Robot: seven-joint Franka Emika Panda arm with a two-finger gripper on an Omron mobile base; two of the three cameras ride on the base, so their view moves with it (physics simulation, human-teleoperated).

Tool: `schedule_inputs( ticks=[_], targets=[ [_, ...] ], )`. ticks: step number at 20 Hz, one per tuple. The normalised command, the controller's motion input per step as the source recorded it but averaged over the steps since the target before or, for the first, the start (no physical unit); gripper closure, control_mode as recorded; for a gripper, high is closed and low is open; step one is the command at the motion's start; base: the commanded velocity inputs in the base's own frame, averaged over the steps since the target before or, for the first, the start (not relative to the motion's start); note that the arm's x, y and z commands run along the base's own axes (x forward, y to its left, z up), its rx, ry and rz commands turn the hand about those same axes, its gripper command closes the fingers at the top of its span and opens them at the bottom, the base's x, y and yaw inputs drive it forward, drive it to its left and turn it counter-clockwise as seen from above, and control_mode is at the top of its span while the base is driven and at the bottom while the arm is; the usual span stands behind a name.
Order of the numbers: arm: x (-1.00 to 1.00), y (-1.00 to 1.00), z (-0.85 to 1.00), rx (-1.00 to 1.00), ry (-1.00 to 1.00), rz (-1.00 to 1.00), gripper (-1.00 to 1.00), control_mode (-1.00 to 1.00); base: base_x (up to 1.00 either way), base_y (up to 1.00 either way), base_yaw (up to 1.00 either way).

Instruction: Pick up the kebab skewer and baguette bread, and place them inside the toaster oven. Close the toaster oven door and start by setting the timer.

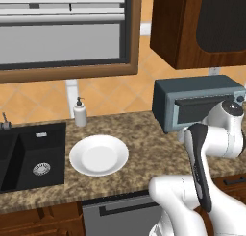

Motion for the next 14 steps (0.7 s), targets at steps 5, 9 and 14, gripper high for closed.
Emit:
schedule_inputs(
  ticks=[5,9,14],
  targets=[
    [0.00,0.00,0.00,0.00,0.00,0.00,-1.00,1.00,0.00,0.00,0.00],
    [0.00,0.00,0.00,0.00,0.00,0.00,-1.00,1.00,0.00,0.00,0.00],
    [0.00,0.00,0.00,0.00,0.00,0.00,-1.00,1.00,0.00,-0.46,-0.06]
  ],
)
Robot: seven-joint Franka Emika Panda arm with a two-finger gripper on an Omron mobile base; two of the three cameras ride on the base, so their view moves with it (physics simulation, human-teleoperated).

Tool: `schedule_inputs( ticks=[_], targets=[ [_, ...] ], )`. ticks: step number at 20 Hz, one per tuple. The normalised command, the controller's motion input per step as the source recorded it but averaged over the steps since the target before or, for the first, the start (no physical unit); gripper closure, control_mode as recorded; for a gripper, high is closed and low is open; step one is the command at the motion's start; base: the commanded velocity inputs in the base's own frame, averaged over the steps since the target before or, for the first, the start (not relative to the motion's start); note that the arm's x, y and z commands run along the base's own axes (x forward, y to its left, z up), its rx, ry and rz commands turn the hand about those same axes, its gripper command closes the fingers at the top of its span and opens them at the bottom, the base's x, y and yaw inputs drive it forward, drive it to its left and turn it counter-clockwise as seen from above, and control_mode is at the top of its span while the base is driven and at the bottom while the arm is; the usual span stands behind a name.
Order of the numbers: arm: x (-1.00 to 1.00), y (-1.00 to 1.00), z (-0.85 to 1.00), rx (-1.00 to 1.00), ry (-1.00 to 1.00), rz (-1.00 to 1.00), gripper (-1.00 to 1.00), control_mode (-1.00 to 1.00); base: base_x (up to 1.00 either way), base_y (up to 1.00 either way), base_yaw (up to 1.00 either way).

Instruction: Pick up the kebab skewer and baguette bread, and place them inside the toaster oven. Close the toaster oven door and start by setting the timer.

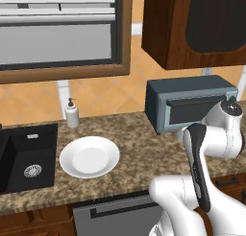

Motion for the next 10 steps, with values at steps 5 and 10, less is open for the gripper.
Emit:
schedule_inputs(
  ticks=[5,10],
  targets=[
    [0.00,0.00,0.00,0.00,0.00,0.00,-1.00,1.00,0.00,-0.64,-0.04],
    [0.00,0.00,0.00,0.00,0.00,0.00,-1.00,1.00,0.01,-0.52,0.00]
  ],
)
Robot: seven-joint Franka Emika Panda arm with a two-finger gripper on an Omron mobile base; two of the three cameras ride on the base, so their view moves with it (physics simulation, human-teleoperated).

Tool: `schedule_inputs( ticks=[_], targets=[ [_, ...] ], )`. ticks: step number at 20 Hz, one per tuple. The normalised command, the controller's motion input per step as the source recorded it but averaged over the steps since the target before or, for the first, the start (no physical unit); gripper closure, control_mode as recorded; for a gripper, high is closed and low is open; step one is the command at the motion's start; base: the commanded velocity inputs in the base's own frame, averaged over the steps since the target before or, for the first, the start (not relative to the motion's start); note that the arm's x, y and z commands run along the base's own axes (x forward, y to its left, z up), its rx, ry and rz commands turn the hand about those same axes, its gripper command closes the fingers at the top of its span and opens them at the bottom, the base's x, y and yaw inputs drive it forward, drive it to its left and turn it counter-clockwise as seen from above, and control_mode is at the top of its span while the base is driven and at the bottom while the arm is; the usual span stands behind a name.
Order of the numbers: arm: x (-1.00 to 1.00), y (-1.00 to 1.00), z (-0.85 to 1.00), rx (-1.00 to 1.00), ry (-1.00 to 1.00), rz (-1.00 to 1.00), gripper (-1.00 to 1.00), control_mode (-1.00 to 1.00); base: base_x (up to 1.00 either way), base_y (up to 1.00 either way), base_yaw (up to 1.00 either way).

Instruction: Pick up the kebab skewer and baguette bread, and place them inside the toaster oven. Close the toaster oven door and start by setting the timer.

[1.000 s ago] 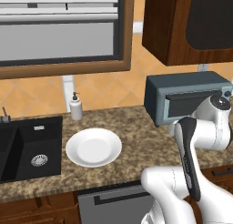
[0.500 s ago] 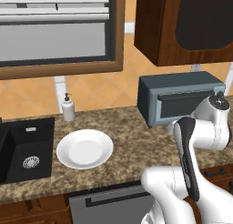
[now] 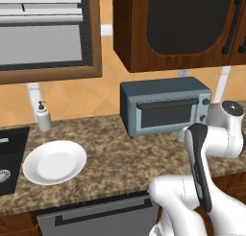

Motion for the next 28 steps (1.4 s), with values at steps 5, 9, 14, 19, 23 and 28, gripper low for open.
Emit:
schedule_inputs(
  ticks=[5,9,14,19,23,28],
  targets=[
    [0.00,0.00,0.00,0.00,0.00,0.00,-1.00,1.00,0.06,-0.42,0.02],
    [0.00,0.00,0.00,0.00,0.00,0.00,-1.00,1.00,0.05,-0.16,0.01],
    [0.00,0.00,0.00,0.00,0.00,0.00,-1.00,1.00,0.00,0.00,0.00],
    [0.00,0.00,0.00,0.00,0.00,0.00,-1.00,1.00,0.00,0.00,0.00],
    [0.00,0.00,0.00,0.00,0.00,0.00,-1.00,-1.00,0.00,0.00,0.00],
    [0.00,0.00,0.00,0.00,0.00,0.00,-1.00,-1.00,0.00,0.00,0.00]
  ],
)
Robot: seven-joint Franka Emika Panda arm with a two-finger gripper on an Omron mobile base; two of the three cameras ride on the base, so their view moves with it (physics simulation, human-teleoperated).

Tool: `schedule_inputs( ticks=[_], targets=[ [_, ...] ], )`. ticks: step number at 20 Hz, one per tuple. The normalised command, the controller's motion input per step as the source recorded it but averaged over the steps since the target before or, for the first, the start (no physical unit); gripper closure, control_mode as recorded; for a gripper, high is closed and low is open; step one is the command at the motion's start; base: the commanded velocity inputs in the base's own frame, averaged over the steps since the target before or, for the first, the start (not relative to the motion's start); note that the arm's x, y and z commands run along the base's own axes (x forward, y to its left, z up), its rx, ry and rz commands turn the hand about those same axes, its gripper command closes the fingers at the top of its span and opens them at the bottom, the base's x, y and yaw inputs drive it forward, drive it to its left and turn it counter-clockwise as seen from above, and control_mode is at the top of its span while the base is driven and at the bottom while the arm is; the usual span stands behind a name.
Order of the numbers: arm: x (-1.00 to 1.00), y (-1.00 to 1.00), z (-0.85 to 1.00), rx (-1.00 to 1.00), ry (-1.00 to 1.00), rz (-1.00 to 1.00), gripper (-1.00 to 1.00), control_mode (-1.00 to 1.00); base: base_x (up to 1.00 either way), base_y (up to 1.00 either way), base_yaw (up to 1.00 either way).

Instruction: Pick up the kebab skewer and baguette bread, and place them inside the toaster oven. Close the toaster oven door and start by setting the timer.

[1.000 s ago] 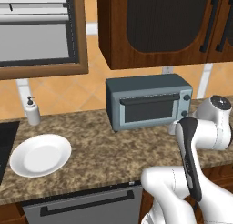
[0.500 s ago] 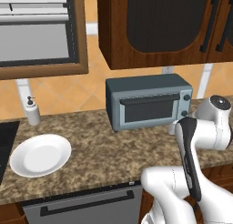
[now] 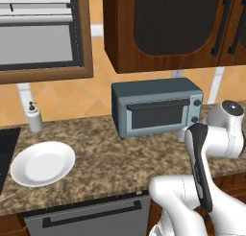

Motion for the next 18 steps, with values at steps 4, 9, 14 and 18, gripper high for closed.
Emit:
schedule_inputs(
  ticks=[4,9,14,18],
  targets=[
    [-0.10,0.00,0.00,0.00,-0.01,0.00,-1.00,-1.00,0.00,0.00,0.00],
    [-0.16,-0.13,0.00,0.00,-0.11,0.00,-1.00,-1.00,0.00,0.00,0.00],
    [0.00,-0.26,0.17,0.01,-0.32,0.00,-1.00,-1.00,0.00,0.00,0.00],
    [0.00,-0.22,0.03,0.00,-0.39,0.00,-1.00,-1.00,0.00,0.00,0.00]
  ],
)
